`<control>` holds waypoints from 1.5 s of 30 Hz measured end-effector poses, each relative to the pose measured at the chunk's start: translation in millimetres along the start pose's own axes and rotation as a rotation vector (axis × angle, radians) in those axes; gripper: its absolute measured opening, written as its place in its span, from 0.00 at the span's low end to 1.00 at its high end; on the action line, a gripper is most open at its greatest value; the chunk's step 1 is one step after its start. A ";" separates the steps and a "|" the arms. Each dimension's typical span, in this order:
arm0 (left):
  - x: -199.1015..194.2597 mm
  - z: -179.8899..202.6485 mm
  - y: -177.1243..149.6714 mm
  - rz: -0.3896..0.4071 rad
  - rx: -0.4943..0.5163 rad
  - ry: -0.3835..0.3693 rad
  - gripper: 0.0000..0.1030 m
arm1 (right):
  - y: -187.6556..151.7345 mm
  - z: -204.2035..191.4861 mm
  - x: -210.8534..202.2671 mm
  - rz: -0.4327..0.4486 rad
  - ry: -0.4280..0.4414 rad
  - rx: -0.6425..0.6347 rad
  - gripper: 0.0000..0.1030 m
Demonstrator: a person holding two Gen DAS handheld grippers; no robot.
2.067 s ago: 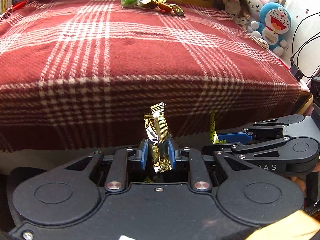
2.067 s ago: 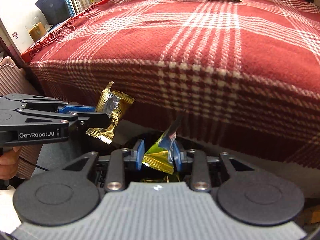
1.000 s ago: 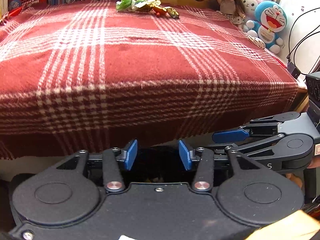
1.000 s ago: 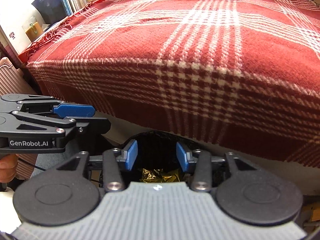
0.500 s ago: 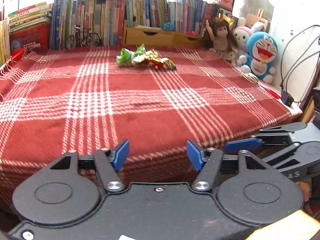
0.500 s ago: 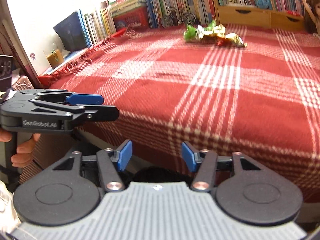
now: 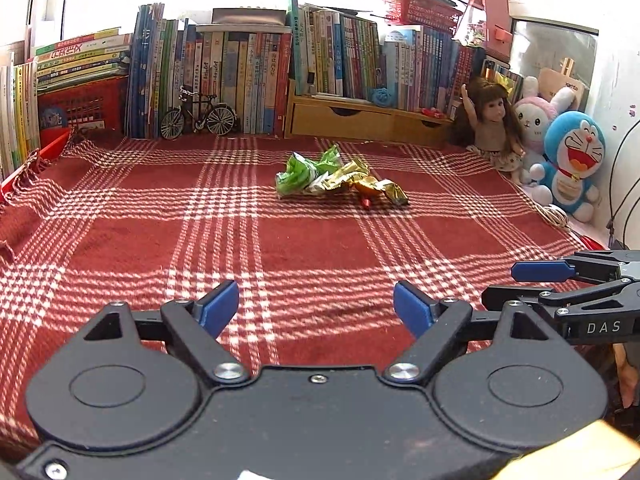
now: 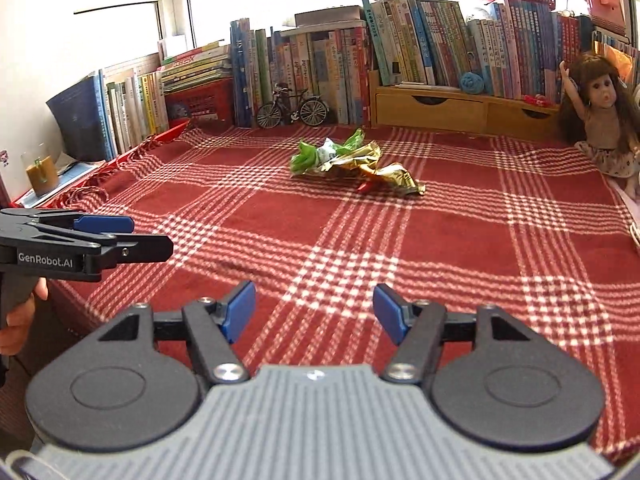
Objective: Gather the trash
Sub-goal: 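Move both open tools back up over the remaining wrapper pile, then grasp the green-white candy wrapper with the left tool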
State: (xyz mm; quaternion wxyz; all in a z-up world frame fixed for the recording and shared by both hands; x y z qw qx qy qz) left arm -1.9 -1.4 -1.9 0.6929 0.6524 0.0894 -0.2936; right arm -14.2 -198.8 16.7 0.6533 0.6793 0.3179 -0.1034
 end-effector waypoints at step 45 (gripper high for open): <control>275.0 -19.0 96.8 -0.190 -0.062 0.062 0.33 | 87.4 116.0 209.6 -0.146 -0.113 0.483 0.47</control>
Point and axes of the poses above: each gripper's, at about its wrist camera, not at the fingertips, and x roughly the way its jaws point, z to its right, y to its top, the point moved 7 cm from there along x, roughly the way its jaws point, and after that the axes turned 3 degrees about z, right-handed, at the moved point
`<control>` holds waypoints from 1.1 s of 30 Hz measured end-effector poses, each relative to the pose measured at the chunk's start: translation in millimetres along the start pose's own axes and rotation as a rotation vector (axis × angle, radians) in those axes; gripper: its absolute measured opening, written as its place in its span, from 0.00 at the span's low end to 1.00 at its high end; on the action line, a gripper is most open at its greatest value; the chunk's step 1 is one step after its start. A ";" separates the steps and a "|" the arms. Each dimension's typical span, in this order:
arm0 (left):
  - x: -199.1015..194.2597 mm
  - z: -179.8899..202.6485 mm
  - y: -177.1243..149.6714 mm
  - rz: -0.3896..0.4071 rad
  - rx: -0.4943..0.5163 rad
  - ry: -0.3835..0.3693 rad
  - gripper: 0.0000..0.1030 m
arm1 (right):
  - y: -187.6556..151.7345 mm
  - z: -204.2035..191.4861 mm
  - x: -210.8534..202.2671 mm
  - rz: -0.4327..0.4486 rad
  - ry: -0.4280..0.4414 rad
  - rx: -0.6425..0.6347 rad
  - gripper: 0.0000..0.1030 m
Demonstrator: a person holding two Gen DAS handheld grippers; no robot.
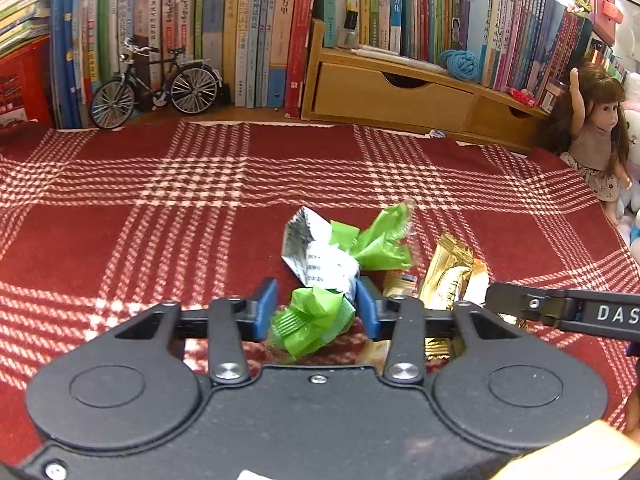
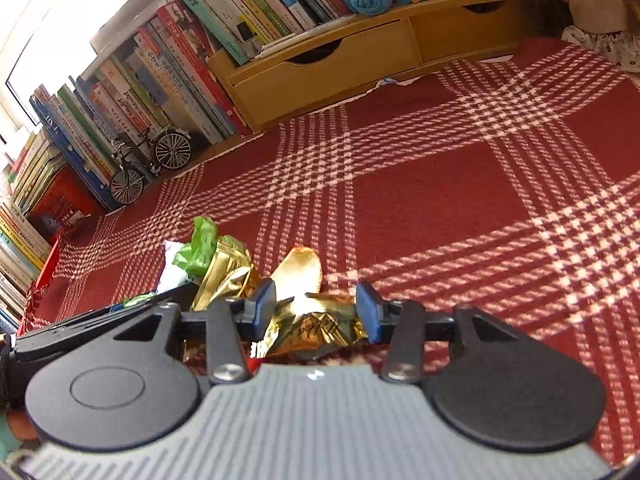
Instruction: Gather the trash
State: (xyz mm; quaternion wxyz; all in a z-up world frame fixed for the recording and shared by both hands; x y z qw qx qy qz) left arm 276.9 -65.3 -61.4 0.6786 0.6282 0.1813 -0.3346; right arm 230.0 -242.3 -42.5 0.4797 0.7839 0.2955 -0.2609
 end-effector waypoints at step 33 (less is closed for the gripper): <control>-129.3 -9.5 -62.8 0.113 0.110 -0.073 0.26 | -12.7 -9.8 -5.1 -0.018 0.029 -0.046 0.49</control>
Point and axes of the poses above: each gripper's, at about its wrist camera, not at the fingertips, and x roughly the way its jaws point, z to its right, y to its top, the point moved 7 cm from there along x, roughly the way its jaws point, and after that the axes turned 3 degrees about z, right-handed, at the moved point
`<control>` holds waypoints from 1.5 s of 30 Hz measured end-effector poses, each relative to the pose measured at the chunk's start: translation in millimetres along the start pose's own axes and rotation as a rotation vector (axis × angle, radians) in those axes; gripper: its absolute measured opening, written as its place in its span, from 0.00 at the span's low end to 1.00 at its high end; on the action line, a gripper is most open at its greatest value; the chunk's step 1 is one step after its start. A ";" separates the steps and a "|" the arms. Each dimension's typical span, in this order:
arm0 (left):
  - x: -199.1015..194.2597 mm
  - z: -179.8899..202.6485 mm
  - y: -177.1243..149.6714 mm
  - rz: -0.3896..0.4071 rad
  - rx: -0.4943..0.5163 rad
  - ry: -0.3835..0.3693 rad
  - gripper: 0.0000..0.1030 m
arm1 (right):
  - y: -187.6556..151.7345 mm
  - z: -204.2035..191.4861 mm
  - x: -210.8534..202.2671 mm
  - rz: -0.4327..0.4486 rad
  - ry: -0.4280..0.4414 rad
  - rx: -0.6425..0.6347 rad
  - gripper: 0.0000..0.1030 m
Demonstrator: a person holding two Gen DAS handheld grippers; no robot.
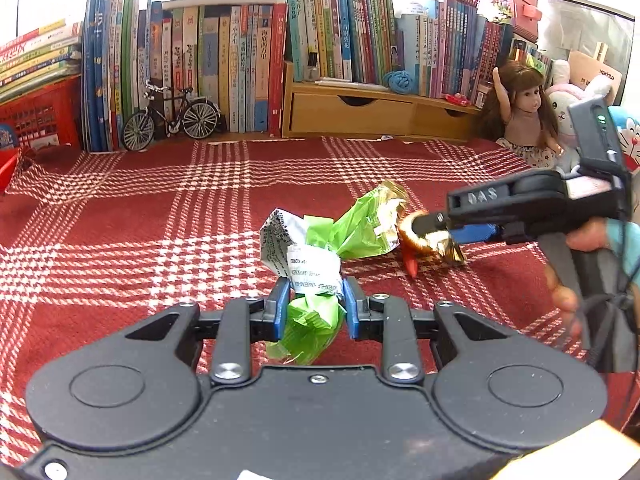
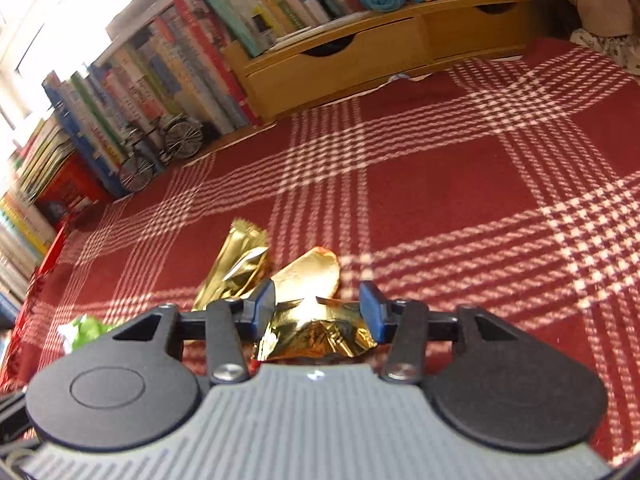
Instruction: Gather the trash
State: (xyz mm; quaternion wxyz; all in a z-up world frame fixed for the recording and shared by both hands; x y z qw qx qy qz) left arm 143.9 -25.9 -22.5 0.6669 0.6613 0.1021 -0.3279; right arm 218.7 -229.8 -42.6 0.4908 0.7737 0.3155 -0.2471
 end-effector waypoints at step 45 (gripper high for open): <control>-15.3 17.7 -32.6 -0.028 0.044 -0.049 0.44 | -29.5 5.8 -35.2 0.010 -0.018 -0.090 0.59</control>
Point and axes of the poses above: each gripper's, at about its wrist camera, not at the fingertips, and x roughly the way its jaws point, z to its right, y to its top, the point moved 7 cm from there along x, roughly the way its jaws point, and after that the axes turned 3 degrees about z, right-handed, at the moved point
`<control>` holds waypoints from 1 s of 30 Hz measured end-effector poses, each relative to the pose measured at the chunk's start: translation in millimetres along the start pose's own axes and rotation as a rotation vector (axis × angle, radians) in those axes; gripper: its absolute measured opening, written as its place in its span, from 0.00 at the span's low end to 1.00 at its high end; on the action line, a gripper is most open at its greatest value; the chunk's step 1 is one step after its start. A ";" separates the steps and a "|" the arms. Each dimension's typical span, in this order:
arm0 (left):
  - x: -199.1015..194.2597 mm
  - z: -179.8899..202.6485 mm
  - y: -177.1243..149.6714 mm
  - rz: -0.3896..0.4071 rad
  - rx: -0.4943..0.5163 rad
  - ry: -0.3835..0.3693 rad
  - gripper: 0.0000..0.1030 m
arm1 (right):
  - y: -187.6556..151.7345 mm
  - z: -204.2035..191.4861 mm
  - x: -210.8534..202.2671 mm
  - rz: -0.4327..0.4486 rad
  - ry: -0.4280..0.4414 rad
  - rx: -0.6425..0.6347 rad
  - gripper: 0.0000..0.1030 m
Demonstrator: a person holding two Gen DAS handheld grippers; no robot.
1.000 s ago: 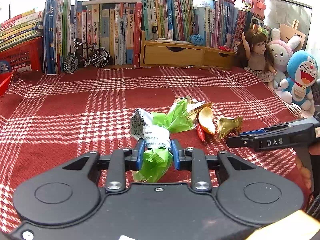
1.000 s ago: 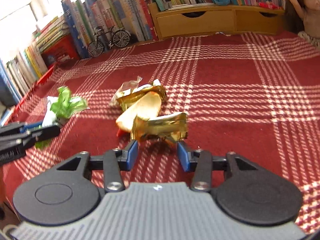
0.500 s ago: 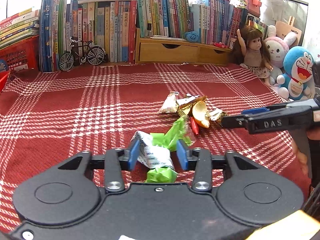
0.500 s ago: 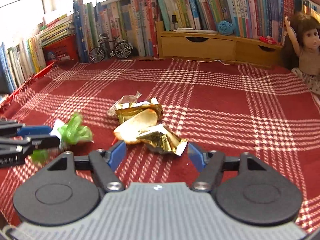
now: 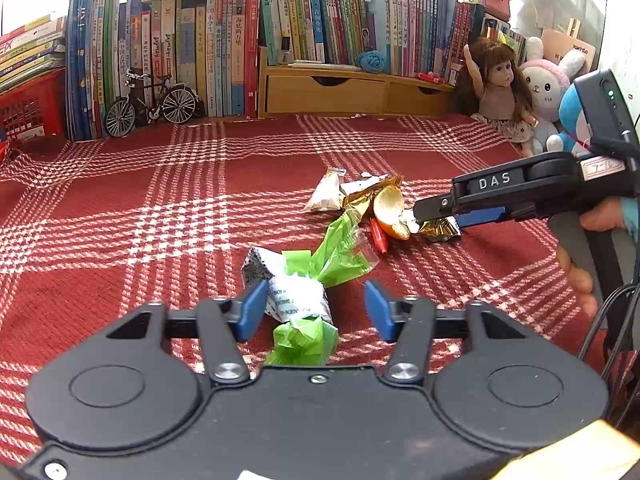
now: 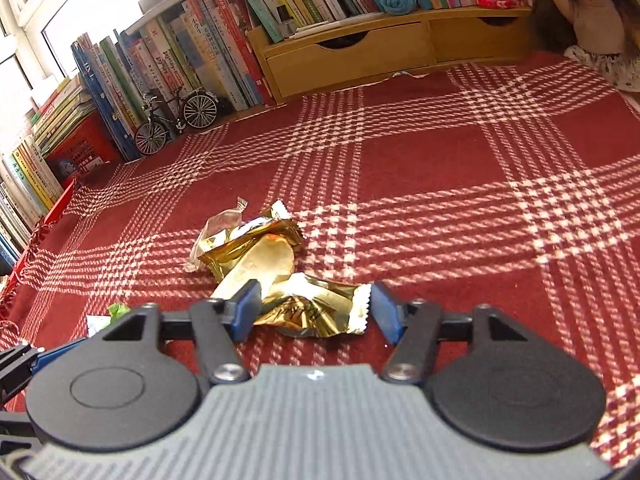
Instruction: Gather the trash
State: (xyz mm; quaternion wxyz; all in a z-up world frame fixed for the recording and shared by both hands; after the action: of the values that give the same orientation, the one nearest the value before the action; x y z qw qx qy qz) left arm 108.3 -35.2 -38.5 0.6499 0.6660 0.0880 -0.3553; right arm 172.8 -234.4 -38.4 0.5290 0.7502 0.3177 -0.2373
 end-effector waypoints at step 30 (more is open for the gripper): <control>-0.7 -0.6 -6.0 -0.011 -0.011 0.053 0.26 | -5.7 -20.8 -4.7 -0.012 -0.020 -0.080 0.49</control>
State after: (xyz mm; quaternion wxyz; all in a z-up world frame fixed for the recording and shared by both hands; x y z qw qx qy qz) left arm 104.5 -33.6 -43.0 0.6491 0.6711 0.1106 -0.3406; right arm 165.8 -214.5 -32.1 0.5606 0.7240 0.3261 -0.2351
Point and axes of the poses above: each gripper's, at about its wrist camera, not at the fingertips, and x roughly the way its jaws point, z to its right, y to its top, the point moved 7 cm from there along x, roughly the way its jaws point, and after that the axes turned 3 degrees about z, right-handed, at the moved point
